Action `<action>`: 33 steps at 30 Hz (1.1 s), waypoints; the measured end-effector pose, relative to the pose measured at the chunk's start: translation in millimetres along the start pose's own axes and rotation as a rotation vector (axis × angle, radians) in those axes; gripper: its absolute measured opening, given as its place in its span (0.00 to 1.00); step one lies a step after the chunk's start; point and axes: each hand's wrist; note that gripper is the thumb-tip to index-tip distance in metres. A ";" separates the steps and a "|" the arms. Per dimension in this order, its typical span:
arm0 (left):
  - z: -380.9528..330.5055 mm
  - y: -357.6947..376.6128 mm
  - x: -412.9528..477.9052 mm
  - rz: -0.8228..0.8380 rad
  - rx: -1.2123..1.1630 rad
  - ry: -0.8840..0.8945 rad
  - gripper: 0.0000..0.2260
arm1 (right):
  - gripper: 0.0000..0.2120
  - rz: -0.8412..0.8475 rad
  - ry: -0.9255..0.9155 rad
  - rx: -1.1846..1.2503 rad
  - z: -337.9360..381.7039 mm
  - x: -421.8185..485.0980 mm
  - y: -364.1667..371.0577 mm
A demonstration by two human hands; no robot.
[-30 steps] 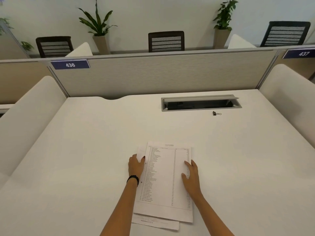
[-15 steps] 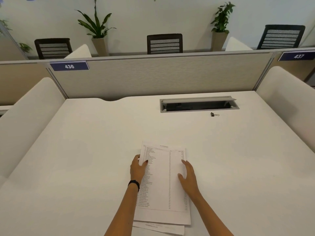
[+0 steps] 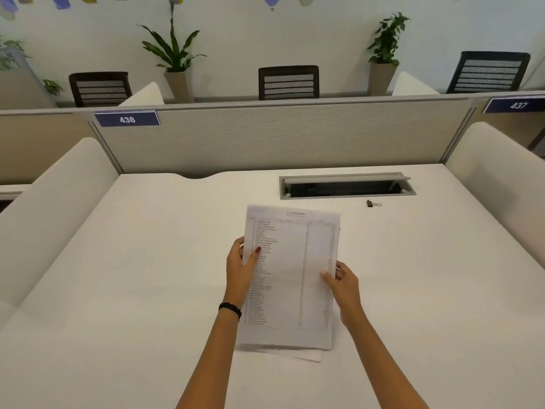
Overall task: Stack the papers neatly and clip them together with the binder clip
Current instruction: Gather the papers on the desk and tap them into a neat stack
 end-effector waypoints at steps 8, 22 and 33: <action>-41.8 8.9 7.6 -0.114 -0.047 0.199 0.06 | 0.08 -0.007 -0.293 0.046 57.7 -2.5 10.6; -37.7 22.0 1.0 -0.125 -0.062 0.157 0.18 | 0.04 0.005 -0.249 -0.114 53.8 2.3 13.0; -19.0 22.8 -9.0 -0.126 -0.060 0.147 0.13 | 0.03 0.095 -0.122 -0.201 49.1 7.1 -2.2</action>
Point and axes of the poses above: each hand's wrist, its own x-axis towards the middle knuckle, its own y-axis out of the palm, z = x × y, and after that the axes turned 5 degrees about y, right-handed
